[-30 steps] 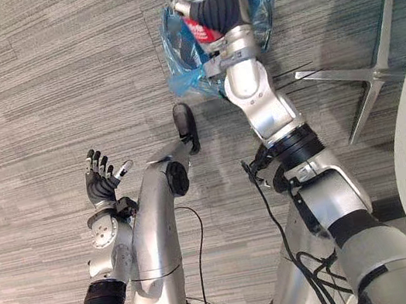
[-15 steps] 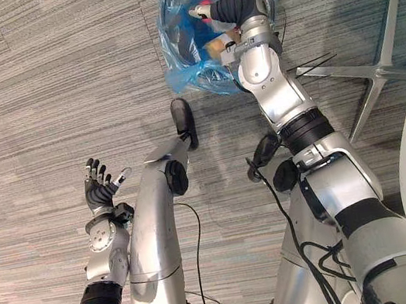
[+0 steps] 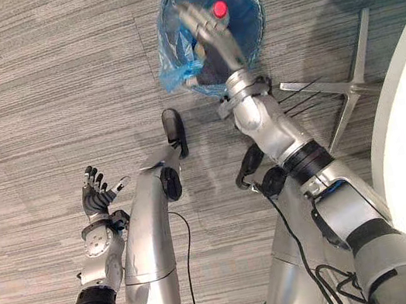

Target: Gather rubbish on tea table into small bin, then transfer packed bag to large trash can.

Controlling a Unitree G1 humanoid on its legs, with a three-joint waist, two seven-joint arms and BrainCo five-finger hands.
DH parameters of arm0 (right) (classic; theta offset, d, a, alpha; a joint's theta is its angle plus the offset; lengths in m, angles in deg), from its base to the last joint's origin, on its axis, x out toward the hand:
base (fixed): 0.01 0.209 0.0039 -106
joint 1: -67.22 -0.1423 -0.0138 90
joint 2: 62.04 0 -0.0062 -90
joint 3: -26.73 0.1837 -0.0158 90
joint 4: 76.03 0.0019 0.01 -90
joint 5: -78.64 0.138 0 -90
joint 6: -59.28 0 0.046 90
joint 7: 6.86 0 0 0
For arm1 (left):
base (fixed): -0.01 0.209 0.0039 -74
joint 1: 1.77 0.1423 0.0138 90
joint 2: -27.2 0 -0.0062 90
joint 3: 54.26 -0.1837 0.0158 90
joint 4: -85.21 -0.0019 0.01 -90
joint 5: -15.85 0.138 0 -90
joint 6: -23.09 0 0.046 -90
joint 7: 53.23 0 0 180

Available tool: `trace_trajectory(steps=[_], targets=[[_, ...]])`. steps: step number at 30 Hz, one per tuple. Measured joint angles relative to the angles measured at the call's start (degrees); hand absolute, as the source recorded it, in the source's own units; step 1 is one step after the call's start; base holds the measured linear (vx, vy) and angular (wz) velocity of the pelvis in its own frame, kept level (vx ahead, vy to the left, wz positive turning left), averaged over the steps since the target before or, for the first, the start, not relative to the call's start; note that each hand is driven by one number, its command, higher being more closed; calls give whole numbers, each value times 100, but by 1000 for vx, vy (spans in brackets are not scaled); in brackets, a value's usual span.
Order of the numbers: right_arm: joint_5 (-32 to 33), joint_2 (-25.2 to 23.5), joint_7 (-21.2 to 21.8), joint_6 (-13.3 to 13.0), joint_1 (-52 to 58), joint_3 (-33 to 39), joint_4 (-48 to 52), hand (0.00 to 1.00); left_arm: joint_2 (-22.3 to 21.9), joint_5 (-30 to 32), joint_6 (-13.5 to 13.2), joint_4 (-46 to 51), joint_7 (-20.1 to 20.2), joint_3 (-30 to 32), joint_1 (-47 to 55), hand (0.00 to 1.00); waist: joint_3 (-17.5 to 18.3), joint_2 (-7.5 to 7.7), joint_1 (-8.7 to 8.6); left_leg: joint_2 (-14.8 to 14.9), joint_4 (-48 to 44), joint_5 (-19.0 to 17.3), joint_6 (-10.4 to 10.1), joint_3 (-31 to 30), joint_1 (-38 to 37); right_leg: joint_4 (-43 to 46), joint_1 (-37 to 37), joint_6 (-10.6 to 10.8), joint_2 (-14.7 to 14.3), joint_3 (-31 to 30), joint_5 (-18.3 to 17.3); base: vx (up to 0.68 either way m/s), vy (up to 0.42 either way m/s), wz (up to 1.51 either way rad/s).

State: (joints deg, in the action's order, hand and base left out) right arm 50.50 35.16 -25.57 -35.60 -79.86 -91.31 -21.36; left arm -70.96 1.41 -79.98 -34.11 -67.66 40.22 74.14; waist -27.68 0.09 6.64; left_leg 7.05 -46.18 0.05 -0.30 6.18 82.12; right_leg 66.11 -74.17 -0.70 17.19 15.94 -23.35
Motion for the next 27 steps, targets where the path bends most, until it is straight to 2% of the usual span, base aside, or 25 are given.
trace_trajectory(steps=[1,7,8,14,22,27], targets=[[-129,-47,-13,145,-112,1,-281,0,-2,-2,-4,-1,-2,-3,0,0,0,0,2,0,12,6,6,-1,3,-12,-2,0,-2,6,0,-62,13,0],[-410,-158,-6,394,-479,-3,-1212,0,-4,-18,-82,-1,-5,-34,-3,0,1,-2,18,-8,22,19,28,-56,103,-26,-43,-3,-4,75,-10,-72,16,2],[-447,-190,15,428,-545,-7,-1431,100,-21,-18,-97,0,-5,-37,-7,0,1,-2,32,-14,18,18,29,-64,167,-10,-104,-5,0,81,-12,-59,16,3],[-615,-288,174,527,-632,-225,-1954,100,-58,-15,-93,-50,21,-57,-34,0,1,-3,46,-69,-86,17,30,-83,327,193,-274,-73,93,80,-92,-83,22,8],[-343,-277,156,517,-656,-195,-1933,100,-58,-9,-85,-68,40,-52,-56,0,6,-10,51,-62,-83,11,39,-107,334,201,-274,-79,84,101,-95,-85,24,1],[55,-252,146,493,-458,-79,-1144,100,-53,-5,-52,-66,40,-27,-55,0,6,-10,58,-17,-185,24,21,-106,333,252,-266,-80,59,83,-96,-93,28,-6]])
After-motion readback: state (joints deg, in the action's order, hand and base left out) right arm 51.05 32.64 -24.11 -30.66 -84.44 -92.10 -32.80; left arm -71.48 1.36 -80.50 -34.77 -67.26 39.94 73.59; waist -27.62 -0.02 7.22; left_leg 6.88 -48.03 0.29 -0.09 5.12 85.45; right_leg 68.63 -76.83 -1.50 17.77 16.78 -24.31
